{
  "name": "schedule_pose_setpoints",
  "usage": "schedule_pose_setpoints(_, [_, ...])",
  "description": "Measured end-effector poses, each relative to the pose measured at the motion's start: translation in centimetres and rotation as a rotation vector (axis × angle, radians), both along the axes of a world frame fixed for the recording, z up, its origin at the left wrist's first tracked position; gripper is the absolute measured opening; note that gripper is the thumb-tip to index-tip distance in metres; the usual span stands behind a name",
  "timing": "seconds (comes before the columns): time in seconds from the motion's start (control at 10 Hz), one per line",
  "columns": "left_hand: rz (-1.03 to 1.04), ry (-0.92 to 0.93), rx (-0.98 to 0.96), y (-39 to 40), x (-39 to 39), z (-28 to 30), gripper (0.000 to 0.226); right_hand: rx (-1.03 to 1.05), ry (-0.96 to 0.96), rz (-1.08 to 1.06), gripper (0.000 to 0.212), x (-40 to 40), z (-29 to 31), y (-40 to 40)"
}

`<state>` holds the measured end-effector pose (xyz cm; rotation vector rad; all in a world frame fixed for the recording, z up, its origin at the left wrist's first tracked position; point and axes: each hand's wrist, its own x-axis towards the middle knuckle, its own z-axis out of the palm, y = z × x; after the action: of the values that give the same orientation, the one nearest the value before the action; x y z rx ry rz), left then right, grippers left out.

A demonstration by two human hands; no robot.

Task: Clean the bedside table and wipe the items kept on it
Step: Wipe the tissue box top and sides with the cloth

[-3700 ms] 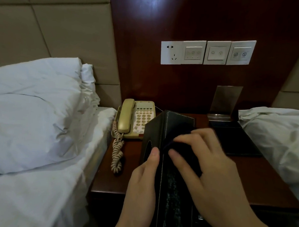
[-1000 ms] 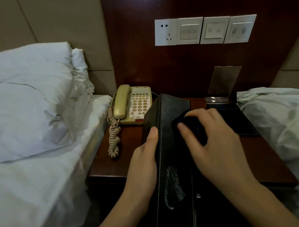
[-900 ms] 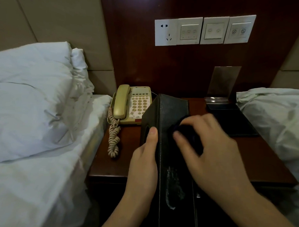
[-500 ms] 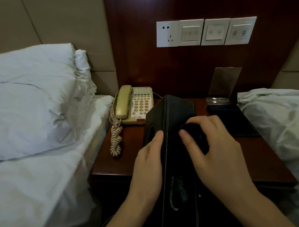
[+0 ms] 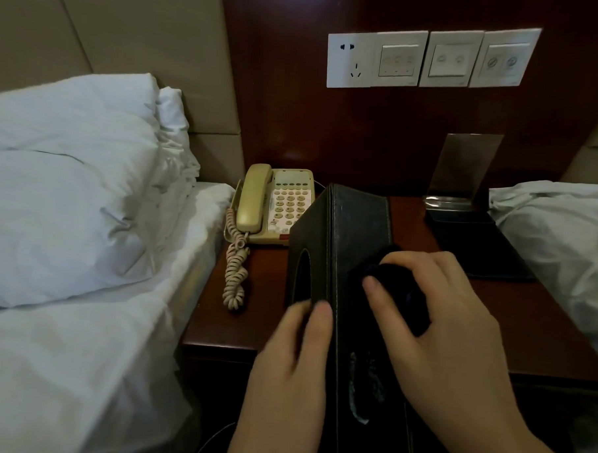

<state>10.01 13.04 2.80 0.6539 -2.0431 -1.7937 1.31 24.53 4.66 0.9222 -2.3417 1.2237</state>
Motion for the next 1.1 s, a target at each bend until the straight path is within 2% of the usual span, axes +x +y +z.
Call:
schedule_pose_setpoints(0.1, [0.074, 0.014, 0.168, 1.7, 0.8, 0.1, 0.008, -0.015, -0.013, 0.032, 0.025, -0.1, 0.1, 0.0])
schedule_pose_setpoints(0.3, [0.087, 0.205, 0.226, 0.4, -0.6, -0.5, 0.027, 0.019, 0.014, 0.092, 0.023, 0.4, 0.2, 0.0])
schedule_pose_setpoints(0.4, [0.109, 0.266, 0.307, -0.3, -0.5, -1.7, 0.043, 0.168, 0.088, 0.181, 0.016, 2.7, -0.3, 0.4])
schedule_pose_setpoints(0.5, [0.132, 0.303, 0.364, -0.5, -0.2, -2.4, 0.057, 0.223, 0.123, 0.204, 0.02, 3.9, -0.7, 0.7])
schedule_pose_setpoints(0.6, [0.062, 0.317, 0.246, 0.0, -0.4, -2.2, 0.033, 0.158, 0.043, 0.141, 0.02, 3.0, -0.2, 1.0])
schedule_pose_setpoints(0.7, [0.013, 0.342, 0.17, 0.6, -0.2, -2.2, 0.034, 0.129, 0.063, 0.044, 0.02, 3.4, -0.5, 1.3])
schedule_pose_setpoints(0.8, [0.061, 0.373, 0.196, 0.7, 0.1, -2.3, 0.033, 0.247, 0.118, 0.074, 0.018, 6.2, -1.4, 1.2])
schedule_pose_setpoints(0.9, [0.065, 0.385, 0.234, 0.4, 0.2, -2.4, 0.034, 0.281, 0.131, 0.138, 0.022, 7.2, -1.8, 1.2])
schedule_pose_setpoints(1.1, [0.024, 0.38, 0.173, 0.8, -0.1, -2.1, 0.036, 0.135, 0.084, 0.026, 0.021, 4.9, -1.3, 1.5])
